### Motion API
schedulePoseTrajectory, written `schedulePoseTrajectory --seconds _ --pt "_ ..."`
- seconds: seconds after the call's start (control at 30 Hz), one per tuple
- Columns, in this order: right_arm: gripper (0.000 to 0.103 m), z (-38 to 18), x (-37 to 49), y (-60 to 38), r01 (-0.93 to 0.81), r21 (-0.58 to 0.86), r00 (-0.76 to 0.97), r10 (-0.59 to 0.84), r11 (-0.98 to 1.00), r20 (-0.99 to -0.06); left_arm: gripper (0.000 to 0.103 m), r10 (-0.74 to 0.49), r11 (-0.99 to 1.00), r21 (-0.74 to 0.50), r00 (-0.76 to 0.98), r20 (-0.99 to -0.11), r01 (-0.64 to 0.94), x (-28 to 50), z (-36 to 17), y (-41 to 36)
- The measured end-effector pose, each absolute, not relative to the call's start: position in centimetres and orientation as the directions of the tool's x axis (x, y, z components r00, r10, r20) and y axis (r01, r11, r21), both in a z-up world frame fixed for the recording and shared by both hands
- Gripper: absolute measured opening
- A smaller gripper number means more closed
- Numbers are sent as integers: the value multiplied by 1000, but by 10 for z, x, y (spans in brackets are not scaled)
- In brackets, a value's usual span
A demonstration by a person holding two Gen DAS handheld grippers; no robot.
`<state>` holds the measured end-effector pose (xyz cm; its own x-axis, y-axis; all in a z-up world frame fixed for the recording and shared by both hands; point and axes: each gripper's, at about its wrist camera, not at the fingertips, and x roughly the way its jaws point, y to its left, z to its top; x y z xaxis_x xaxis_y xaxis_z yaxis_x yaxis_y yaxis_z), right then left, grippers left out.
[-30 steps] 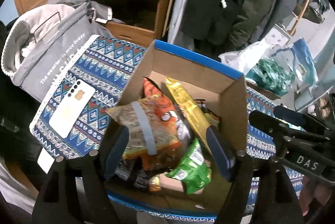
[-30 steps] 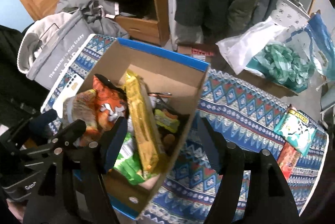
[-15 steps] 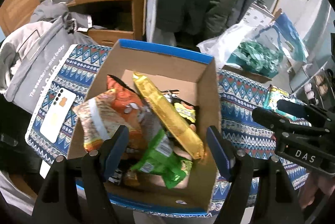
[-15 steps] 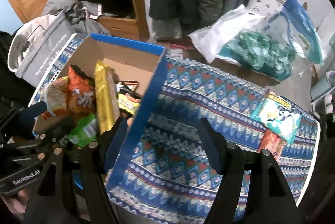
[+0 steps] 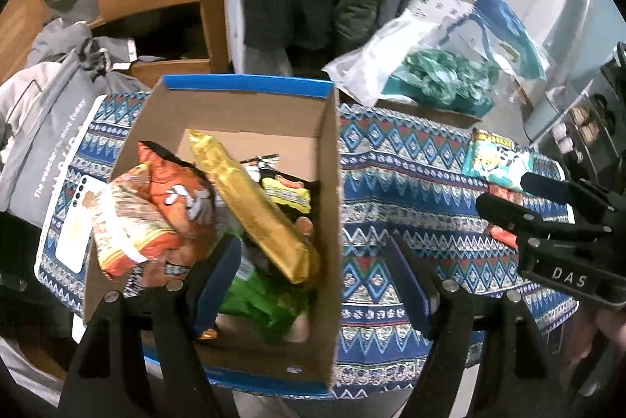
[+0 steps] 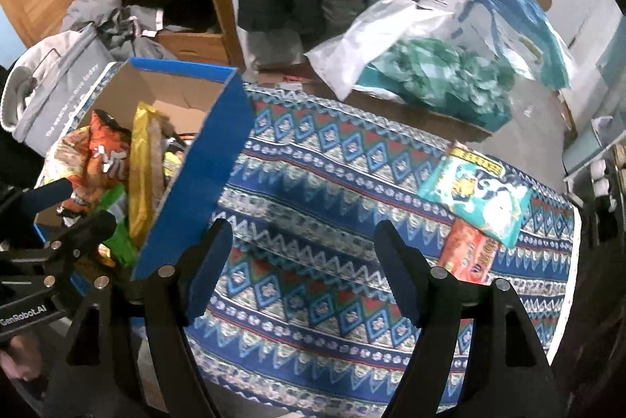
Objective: Organize snacks
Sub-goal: 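Withdraw both tools from the box toward the teal and orange-red bags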
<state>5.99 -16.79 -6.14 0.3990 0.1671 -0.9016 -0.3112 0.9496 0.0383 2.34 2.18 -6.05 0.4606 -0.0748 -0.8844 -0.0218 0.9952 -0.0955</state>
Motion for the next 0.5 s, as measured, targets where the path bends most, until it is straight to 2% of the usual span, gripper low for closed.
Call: schedulePoseTrajectory --seconds 0.23,0.33,0.5 --pt "75 -68 61 -195 -271 50 389 157 961 -908 77 -91 995 -95 426 -900 12 25 -70 -1" --pt "80 -74 61 -204 -264 38 379 140 964 -915 77 -92 996 -93 407 -909 19 27 -75 -13" --pt "80 -90 64 -221 -274 12 344 109 962 -933 77 -109 994 -104 376 -920 34 40 -82 -35"
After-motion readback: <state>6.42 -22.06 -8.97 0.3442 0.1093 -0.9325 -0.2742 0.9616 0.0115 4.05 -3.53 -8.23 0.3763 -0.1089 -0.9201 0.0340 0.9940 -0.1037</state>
